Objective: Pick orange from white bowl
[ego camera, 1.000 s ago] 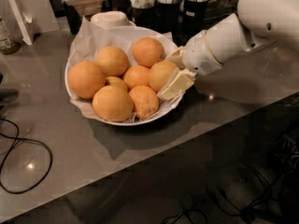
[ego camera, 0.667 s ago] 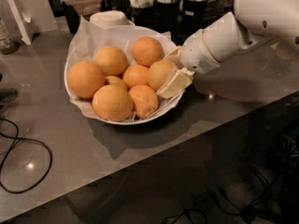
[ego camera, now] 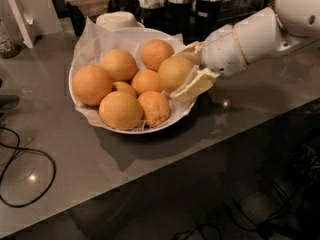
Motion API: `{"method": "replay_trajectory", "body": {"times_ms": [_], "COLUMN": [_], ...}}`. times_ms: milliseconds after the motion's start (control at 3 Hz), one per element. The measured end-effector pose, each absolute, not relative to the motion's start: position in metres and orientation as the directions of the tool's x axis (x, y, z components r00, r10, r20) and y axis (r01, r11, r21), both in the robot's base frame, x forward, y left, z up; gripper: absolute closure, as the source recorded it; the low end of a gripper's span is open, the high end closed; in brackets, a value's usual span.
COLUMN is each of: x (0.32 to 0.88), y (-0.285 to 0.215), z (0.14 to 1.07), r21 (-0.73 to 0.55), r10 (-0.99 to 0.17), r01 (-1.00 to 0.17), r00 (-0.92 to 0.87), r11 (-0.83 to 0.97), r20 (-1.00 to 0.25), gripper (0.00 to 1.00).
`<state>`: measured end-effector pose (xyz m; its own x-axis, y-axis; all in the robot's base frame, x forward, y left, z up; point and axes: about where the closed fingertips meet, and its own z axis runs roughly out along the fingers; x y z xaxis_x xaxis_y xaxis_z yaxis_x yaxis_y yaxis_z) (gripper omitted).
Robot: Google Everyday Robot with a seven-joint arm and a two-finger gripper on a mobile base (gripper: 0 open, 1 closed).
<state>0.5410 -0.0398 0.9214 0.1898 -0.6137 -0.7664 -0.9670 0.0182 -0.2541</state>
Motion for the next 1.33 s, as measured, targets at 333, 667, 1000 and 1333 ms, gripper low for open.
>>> {"method": "replay_trajectory", "body": {"times_ms": [333, 667, 1000, 1333], "x": [0.504, 0.456, 0.417, 0.395], "y": [-0.048, -0.055, -0.052, -0.042], "z": [0.963, 0.995, 1.010, 1.010], "r21": [-0.332, -0.445, -0.496, -0.493], "r10": [-0.423, -0.290, -0.308, -0.365], "r01": [-0.941, -0.880, -0.834, -0.811], "r00": [0.329, 0.474, 0.551, 0.583], "r11": [-0.069, -0.163, -0.243, -0.317], "r20": [-0.844, -0.831, -0.775, -0.726], "gripper": [1.00, 1.00, 1.00, 1.00]}}
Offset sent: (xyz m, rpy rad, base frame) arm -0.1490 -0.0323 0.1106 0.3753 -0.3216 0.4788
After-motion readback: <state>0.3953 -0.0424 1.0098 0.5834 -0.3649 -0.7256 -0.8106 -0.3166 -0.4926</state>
